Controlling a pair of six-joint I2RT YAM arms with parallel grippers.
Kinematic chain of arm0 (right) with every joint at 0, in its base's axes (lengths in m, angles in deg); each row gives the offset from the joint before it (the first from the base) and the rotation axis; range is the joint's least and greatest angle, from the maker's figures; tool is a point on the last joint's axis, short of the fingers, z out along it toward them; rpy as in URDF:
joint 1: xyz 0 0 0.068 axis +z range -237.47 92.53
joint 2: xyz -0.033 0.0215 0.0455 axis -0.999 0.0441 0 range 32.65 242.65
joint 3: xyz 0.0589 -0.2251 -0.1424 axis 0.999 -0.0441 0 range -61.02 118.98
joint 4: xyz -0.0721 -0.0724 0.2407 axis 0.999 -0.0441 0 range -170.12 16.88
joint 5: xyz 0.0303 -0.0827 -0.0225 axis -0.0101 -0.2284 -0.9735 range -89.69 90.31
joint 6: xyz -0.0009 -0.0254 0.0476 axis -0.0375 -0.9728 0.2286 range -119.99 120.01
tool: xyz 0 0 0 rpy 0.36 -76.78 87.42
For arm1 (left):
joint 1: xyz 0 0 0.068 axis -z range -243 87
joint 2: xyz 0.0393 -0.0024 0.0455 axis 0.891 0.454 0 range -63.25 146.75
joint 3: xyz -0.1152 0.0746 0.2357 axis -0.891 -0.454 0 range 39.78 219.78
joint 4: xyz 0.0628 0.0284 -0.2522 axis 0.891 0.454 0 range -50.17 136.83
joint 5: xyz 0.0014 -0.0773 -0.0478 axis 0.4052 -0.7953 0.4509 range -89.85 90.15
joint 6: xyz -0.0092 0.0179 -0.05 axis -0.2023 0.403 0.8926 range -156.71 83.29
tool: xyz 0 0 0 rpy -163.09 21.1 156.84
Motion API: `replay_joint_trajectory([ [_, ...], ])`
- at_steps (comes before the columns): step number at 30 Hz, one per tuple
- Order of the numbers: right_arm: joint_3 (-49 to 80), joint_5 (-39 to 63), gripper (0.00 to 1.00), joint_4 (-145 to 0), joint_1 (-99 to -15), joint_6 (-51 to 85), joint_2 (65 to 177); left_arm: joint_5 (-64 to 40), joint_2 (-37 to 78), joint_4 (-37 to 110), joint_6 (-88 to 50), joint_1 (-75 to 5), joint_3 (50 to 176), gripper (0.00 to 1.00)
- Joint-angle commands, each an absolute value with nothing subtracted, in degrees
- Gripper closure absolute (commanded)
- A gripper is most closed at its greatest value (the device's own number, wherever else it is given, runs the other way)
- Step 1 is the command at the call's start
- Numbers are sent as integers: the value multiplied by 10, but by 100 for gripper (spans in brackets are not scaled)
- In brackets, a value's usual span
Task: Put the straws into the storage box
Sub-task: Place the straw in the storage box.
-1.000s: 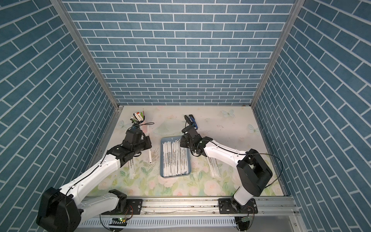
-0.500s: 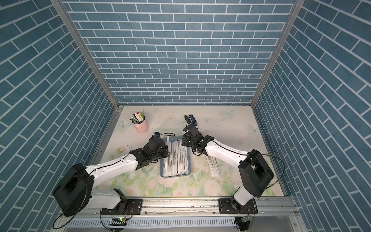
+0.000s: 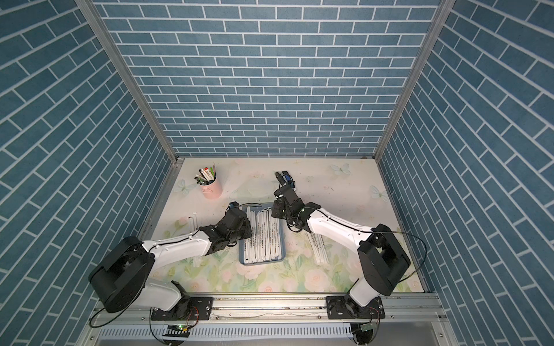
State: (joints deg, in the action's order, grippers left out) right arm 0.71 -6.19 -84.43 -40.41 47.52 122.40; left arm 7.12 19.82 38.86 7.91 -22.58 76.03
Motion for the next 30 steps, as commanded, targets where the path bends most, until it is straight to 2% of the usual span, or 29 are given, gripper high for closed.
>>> replay_joint_trajectory([
  [1, -2, -73, 72, -846, -405, 464, 1209, 92, 201, 397, 83, -223, 755, 100],
  [8, 1, -72, 72, -844, -405, 464, 1212, 93, 222, 401, 85, -223, 757, 100],
  [18, -4, -73, 72, -843, -405, 464, 1207, 99, 223, 429, 91, -223, 775, 90],
  [30, -2, -66, 72, -837, -405, 460, 1212, 137, 167, 507, 85, -223, 809, 69],
])
